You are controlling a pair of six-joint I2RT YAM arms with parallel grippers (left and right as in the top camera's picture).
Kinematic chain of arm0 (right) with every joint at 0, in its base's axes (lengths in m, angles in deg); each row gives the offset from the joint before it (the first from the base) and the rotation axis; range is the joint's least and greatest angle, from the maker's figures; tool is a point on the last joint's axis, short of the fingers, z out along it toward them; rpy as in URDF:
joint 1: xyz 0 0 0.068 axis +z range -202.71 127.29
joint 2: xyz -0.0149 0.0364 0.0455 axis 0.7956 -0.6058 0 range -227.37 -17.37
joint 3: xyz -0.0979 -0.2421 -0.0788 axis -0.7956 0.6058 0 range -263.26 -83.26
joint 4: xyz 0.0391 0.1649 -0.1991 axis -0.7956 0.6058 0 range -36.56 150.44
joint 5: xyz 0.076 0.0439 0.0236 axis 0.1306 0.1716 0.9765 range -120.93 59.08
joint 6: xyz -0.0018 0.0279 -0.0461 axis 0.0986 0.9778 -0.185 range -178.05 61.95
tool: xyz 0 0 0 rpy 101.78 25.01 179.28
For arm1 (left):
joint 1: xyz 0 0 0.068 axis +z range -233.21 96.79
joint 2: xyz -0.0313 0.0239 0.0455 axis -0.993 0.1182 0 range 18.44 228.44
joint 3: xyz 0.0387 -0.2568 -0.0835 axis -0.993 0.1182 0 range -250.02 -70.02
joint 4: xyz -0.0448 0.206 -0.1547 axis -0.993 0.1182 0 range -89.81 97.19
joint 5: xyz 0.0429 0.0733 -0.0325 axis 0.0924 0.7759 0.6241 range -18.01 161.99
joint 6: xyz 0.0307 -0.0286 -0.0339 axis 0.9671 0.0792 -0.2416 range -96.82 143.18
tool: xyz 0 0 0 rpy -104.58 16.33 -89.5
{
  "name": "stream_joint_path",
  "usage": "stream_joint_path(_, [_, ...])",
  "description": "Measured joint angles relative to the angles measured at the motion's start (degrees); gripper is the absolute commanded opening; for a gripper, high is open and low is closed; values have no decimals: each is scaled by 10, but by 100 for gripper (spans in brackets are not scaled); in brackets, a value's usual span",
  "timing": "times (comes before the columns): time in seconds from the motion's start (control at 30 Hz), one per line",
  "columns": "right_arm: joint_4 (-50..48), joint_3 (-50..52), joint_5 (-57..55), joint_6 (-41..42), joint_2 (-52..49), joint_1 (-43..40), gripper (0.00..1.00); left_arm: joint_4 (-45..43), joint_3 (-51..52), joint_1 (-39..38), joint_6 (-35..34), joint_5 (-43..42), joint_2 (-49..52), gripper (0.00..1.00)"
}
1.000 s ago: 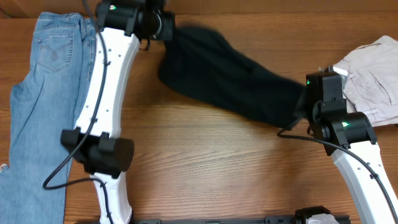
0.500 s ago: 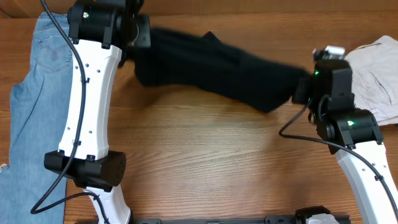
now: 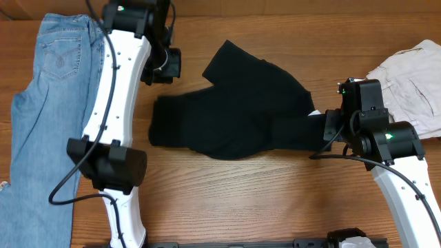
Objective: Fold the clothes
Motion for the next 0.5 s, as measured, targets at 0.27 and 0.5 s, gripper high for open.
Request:
stream_joint_path(0.27, [-7,0,-4,0,0,0,8,-49,8,0,12,-26,17,44])
stream_joint_path(0.5, [-7,0,-5,0,0,0,8,-78,8,-7,11,-30,50,39])
